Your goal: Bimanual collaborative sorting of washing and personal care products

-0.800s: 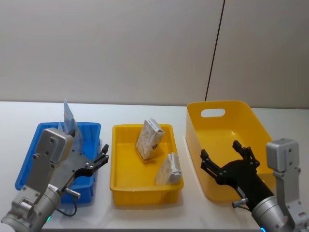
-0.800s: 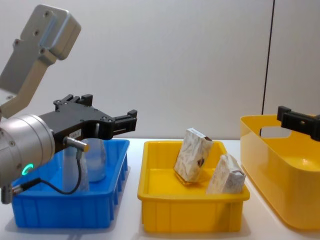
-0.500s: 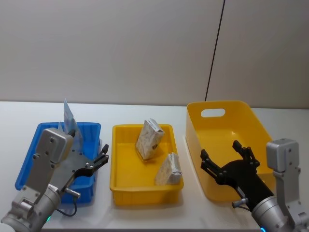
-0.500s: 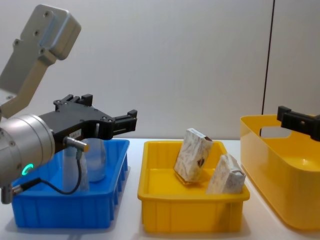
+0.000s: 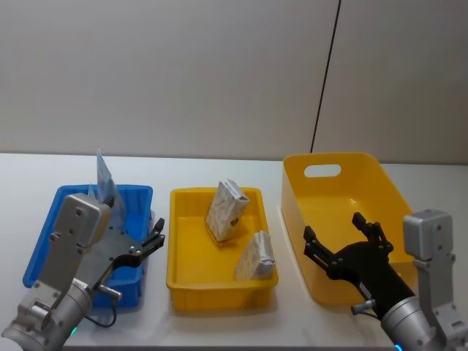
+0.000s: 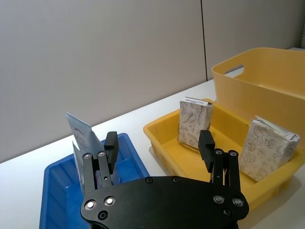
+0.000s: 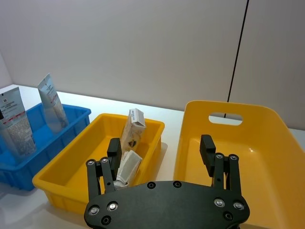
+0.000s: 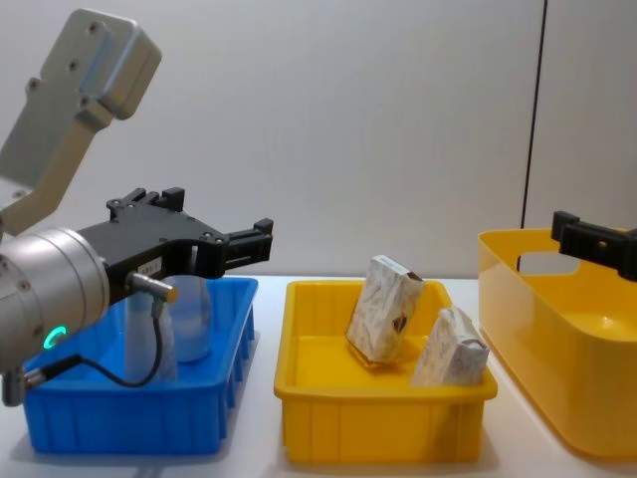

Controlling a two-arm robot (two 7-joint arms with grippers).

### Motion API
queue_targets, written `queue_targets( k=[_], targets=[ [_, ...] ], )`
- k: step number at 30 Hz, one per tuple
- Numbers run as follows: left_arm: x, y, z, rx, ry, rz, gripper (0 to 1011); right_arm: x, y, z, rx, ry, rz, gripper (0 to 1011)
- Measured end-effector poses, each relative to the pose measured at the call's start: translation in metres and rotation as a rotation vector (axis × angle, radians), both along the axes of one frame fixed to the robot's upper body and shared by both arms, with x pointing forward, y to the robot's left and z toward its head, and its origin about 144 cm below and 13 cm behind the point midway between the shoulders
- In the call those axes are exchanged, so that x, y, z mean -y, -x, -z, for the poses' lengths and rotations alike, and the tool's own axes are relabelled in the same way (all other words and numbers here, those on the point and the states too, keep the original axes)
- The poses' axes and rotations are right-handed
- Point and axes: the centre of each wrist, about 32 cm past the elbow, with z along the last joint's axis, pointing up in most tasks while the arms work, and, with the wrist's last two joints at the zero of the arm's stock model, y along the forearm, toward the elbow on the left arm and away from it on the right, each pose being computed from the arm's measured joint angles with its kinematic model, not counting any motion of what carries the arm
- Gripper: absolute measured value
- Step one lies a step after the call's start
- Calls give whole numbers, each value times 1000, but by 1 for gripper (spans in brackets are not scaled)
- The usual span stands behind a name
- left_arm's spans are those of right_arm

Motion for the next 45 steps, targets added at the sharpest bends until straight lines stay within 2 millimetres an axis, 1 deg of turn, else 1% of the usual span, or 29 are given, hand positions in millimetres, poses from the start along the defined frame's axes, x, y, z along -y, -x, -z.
queue_targets(
  k=[8,15,20,27,32,37,45],
  targets=[
    [0,0,0,0,0,0,1001,-6,0,0,-12,-7,-5,1004],
    [0,0,0,0,0,0,1001,-20,-1,-2,-57,-25,0,1004],
    [0,0,0,0,0,0,1001,-35,-3,-3,-103,-47,7,1003],
    [0,0,0,0,0,0,1001,-47,-7,-3,-155,-65,19,1004],
    [0,0,0,0,0,0,1001,-55,-13,-1,-210,-85,35,1004],
    [0,0,0,0,0,0,1001,-60,-18,-1,-239,-96,43,1004],
    [0,0,0,0,0,0,1001,-68,-33,2,-295,-113,51,1004]
  ],
)
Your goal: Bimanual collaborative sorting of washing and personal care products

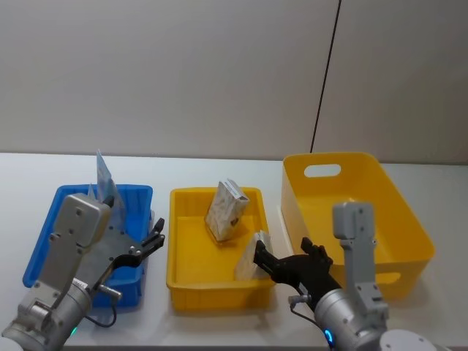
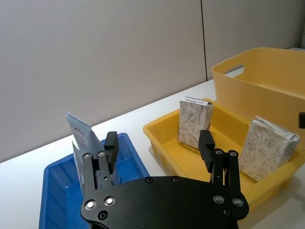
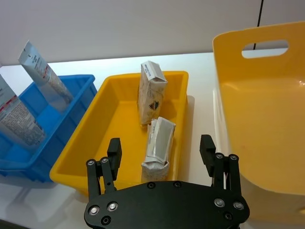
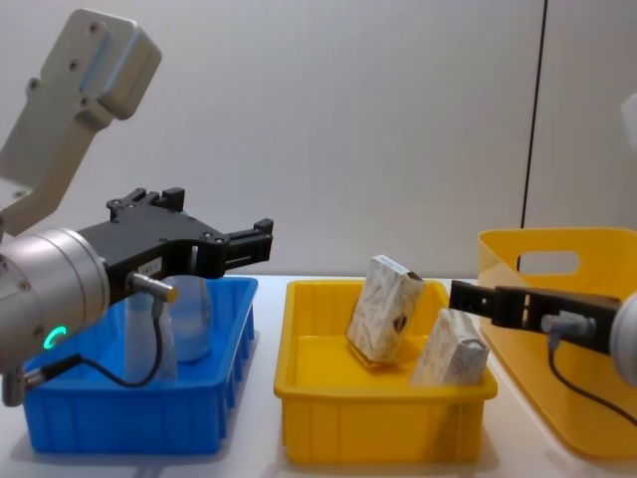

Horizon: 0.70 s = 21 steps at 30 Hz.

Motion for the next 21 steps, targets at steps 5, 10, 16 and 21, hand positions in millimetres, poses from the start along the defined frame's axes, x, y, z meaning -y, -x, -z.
queue_targets(
  k=[5,10,16,21],
  targets=[
    [0,0,0,0,0,0,1001,-5,-10,1,-28,-2,-4,1004],
    [0,0,0,0,0,0,1001,-11,-19,1,-51,-2,-13,1003],
    [0,0,0,0,0,0,1001,-16,-27,2,-76,3,-19,1004],
    [0,0,0,0,0,0,1001,-19,-34,2,-102,10,-22,1003]
  ],
)
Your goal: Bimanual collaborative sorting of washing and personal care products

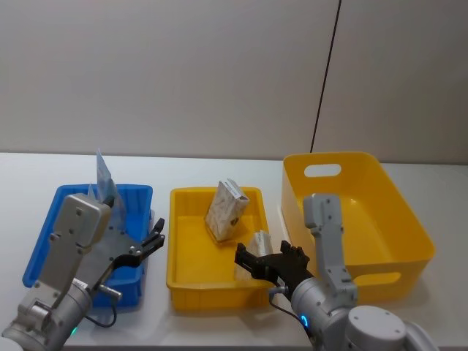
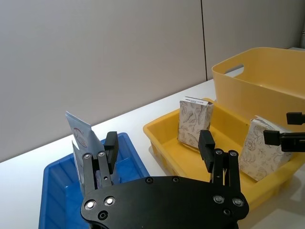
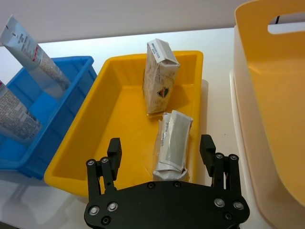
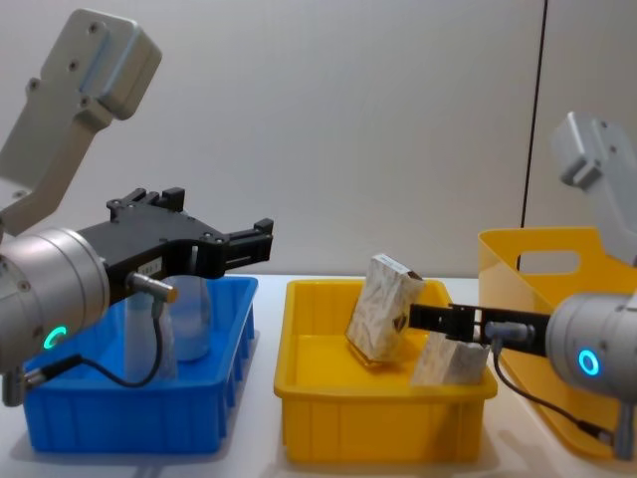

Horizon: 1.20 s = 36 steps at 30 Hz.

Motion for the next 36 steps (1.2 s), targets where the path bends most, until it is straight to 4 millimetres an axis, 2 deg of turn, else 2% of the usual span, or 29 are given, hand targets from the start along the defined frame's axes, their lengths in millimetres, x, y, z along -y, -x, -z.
queue_targets(
  k=[29,36],
  targets=[
    [0,0,0,0,0,0,1001,-9,-20,2,-78,21,2,994],
    [0,0,0,0,0,0,1002,-11,-23,1,-85,21,-6,795]
  ],
)
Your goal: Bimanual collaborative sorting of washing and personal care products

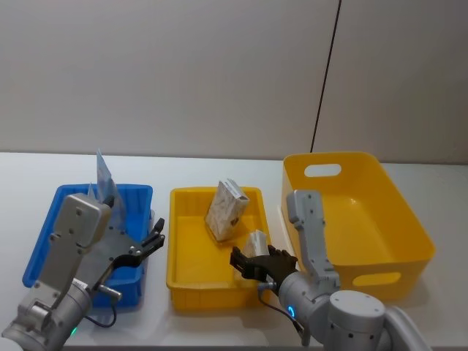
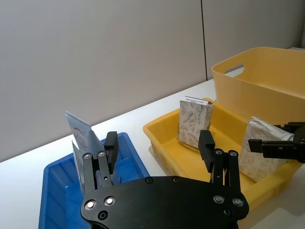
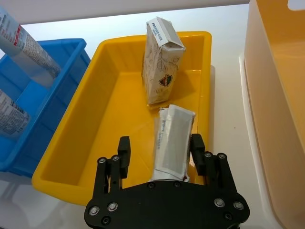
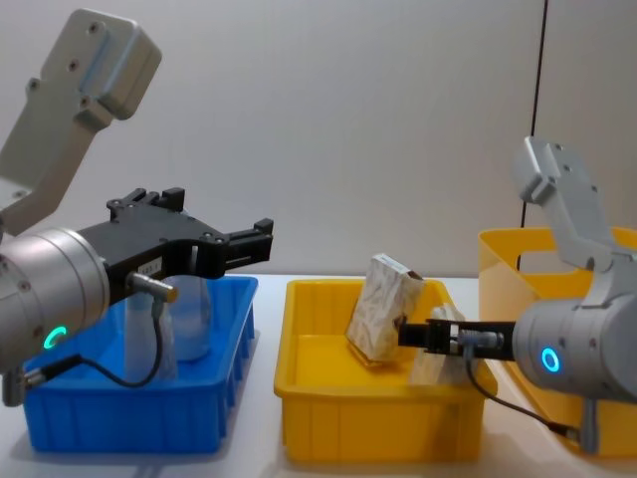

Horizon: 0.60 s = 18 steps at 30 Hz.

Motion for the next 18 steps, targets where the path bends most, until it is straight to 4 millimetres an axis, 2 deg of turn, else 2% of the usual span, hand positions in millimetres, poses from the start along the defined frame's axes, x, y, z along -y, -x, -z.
queue_targets(
  k=[2,5,6,8,10,11,14,18],
  targets=[
    [0,0,0,0,0,0,1001,0,-1,0,-3,0,-1,722],
    [0,0,0,0,0,0,1001,-1,-3,0,-7,0,-2,664],
    [0,0,0,0,0,0,1001,-1,-3,0,-8,0,-2,597],
    [0,0,0,0,0,0,1001,-1,-4,0,-10,1,-1,581],
    [0,0,0,0,0,0,1002,-1,-5,0,-14,2,0,474],
    [0,0,0,0,0,0,1001,-1,-5,0,-14,2,0,474],
    [0,0,0,0,0,0,1002,-1,-7,-1,-17,4,1,348],
    [0,0,0,0,0,0,1001,-2,-7,-1,-16,6,1,329]
  ],
)
